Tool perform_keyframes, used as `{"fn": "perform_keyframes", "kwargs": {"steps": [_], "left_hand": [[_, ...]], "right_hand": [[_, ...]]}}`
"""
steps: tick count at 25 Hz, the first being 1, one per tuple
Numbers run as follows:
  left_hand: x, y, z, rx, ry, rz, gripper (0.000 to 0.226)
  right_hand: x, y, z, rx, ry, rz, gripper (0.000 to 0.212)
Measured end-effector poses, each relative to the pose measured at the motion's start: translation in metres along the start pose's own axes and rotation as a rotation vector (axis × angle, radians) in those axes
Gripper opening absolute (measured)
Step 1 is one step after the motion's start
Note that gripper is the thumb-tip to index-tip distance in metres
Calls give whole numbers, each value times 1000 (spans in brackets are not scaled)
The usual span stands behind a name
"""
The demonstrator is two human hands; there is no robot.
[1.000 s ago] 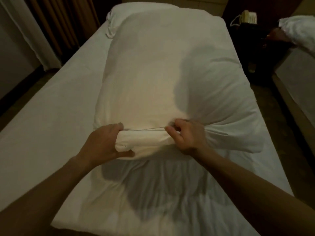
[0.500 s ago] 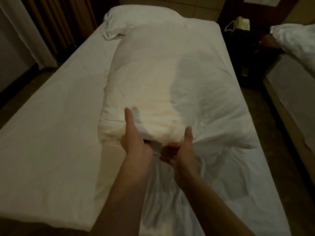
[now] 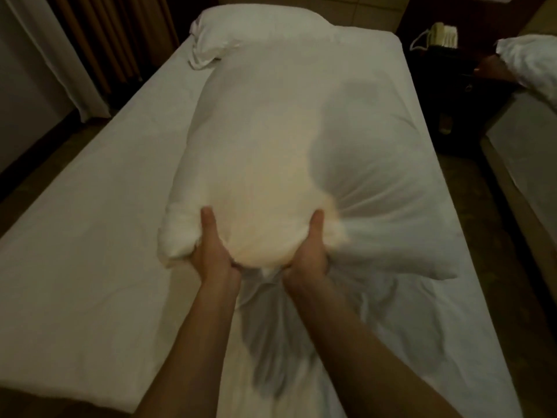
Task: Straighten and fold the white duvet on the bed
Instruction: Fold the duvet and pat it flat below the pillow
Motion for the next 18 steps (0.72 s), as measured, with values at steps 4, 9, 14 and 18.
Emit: {"fn": "perform_keyframes", "kwargs": {"steps": [4, 9, 14, 18], "left_hand": [[-8, -52, -6, 182, -31, 100, 37], [16, -1, -49, 51, -46, 369, 35], [-21, 94, -74, -135, -324, 339, 32], [23, 97, -57, -32, 369, 431, 57]], "right_hand": [[-8, -55, -5, 152, -55, -54, 65], [-111, -92, 0, 100, -132, -73, 45], [-138, -55, 59, -25, 85, -107, 90], [-172, -65, 72, 173, -400, -273, 91]]}}
Point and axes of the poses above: each hand's wrist, its own z-axis towards the middle knuckle, its own y-axis out of the palm, x = y × z, the point moved 9 cm from there along z, towards the middle knuckle, and after that the axes turned 7 degrees about -y, right-handed, at the moved point
